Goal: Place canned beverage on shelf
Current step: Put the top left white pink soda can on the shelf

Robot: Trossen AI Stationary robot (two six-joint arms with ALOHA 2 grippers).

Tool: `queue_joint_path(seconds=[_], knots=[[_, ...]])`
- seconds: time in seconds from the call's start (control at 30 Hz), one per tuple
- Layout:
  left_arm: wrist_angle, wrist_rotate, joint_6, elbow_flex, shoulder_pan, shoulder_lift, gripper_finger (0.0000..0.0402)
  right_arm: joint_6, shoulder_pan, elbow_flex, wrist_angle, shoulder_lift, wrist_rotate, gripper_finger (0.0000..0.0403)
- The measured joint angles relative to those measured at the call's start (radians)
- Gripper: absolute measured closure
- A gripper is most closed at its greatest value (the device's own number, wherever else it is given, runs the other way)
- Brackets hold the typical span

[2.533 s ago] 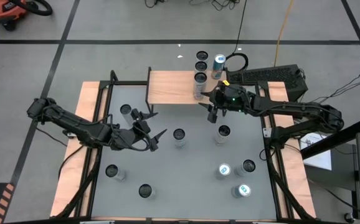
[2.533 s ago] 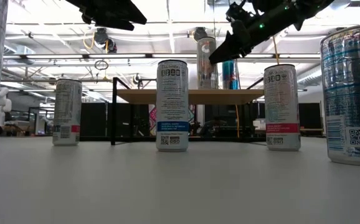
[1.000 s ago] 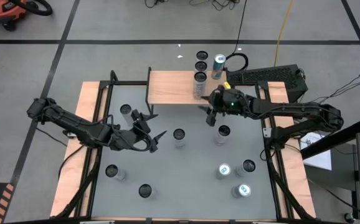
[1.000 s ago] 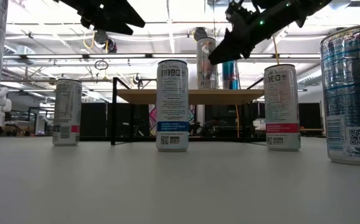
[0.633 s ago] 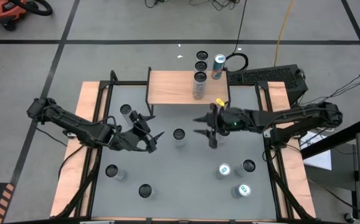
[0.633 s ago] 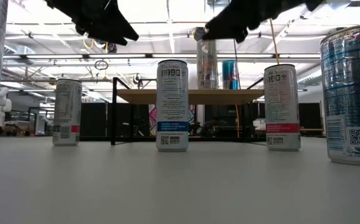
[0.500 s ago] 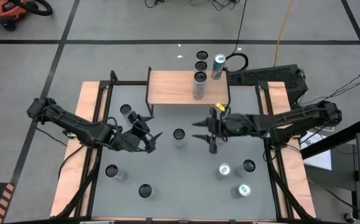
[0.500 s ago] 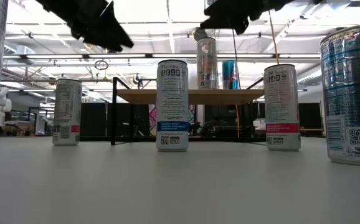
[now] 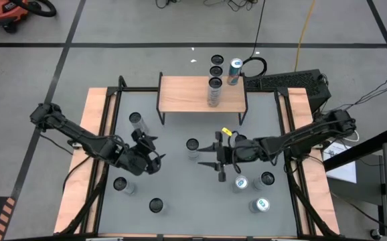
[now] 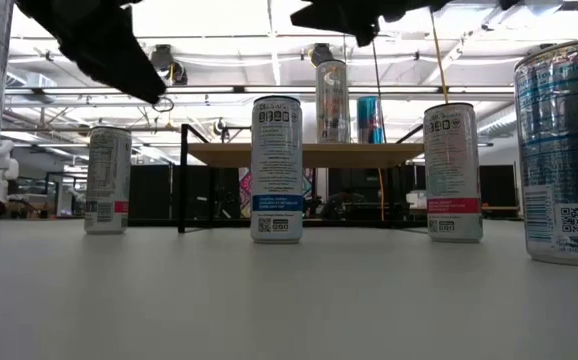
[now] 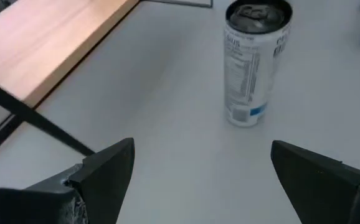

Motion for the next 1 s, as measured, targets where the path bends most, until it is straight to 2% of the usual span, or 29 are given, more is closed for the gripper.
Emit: queue_joint_path(seconds=[0.2,0.5,0.8,1.0], knots=[[-0.148,-0.014,-0.001,0.047,0.024,-0.083,0.0045,-0.014,-0.002,0.0,0.155,0.059,0.001,0.0252],[-0.349,0.023,-0.001,0.052,0.123,-0.248,0.0066,0.06,0.003,0.0,0.197,0.079,0.001,0.0252],[-0.517,0.046,0.005,0.052,0.324,-0.321,0.0066,0.048,0.0,0.0,0.258,0.074,0.03,0.0252],[-0.515,0.158,0.12,0.052,0.51,-0.317,0.0066,0.026,0.0,0.0,0.261,0.074,0.029,0.0252]])
